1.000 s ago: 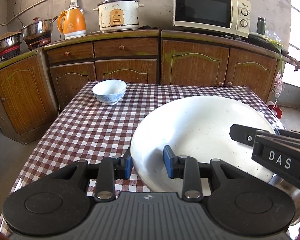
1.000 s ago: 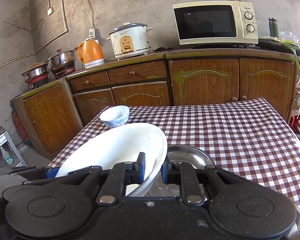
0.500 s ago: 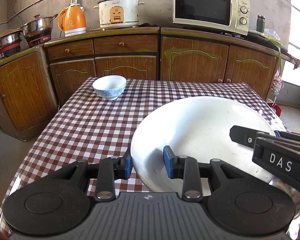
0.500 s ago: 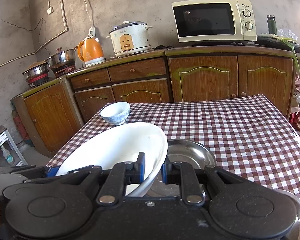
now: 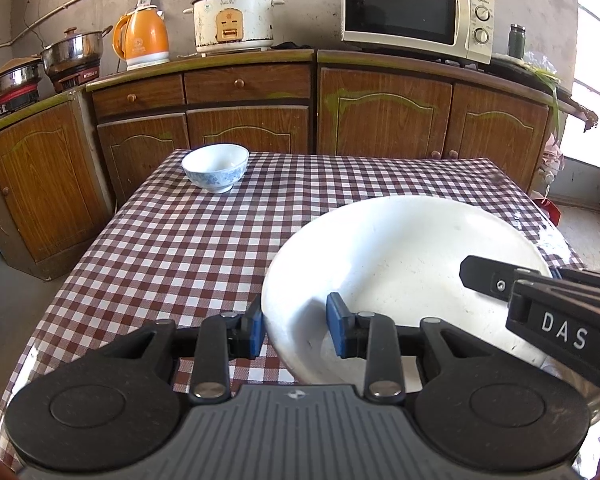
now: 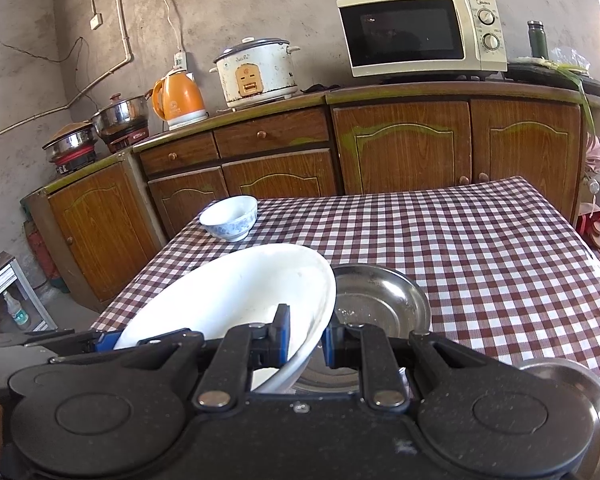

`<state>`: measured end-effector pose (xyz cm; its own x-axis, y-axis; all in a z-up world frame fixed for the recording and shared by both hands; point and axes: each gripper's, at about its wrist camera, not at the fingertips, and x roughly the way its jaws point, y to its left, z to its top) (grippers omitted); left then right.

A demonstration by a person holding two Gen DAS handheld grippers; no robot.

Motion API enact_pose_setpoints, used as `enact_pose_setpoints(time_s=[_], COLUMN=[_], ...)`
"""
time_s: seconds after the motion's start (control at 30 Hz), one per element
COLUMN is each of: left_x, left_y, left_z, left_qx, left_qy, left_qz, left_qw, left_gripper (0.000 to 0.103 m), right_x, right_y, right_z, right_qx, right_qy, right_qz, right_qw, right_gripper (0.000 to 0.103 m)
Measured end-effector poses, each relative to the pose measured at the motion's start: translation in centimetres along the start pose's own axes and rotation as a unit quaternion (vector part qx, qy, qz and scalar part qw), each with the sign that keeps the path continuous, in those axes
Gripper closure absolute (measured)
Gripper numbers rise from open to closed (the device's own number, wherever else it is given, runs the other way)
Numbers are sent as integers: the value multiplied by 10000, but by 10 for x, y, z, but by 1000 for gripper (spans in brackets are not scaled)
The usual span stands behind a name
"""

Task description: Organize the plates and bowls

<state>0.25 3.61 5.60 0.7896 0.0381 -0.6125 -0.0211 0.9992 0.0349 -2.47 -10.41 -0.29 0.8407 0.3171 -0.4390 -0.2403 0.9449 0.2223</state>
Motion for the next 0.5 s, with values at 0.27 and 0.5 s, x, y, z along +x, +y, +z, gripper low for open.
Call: enact_pose_setpoints(time_s=[0.27,0.5], left_x=[-1,-1], left_y=[-5,-9], left_z=[-5,-7], left_qx=[69,83], left_qy=[22,54], left_qz=[-71,-146], left_qw=[9999,9998], left_gripper=[71,71], right_x=[-5,-10], right_y=[-7,-10], right_z=[-6,-11], right_qx=[87,113], right_qy=[34,27], right_qz=[-40,-113], right_qw=[9999,9999], right_gripper=[81,81])
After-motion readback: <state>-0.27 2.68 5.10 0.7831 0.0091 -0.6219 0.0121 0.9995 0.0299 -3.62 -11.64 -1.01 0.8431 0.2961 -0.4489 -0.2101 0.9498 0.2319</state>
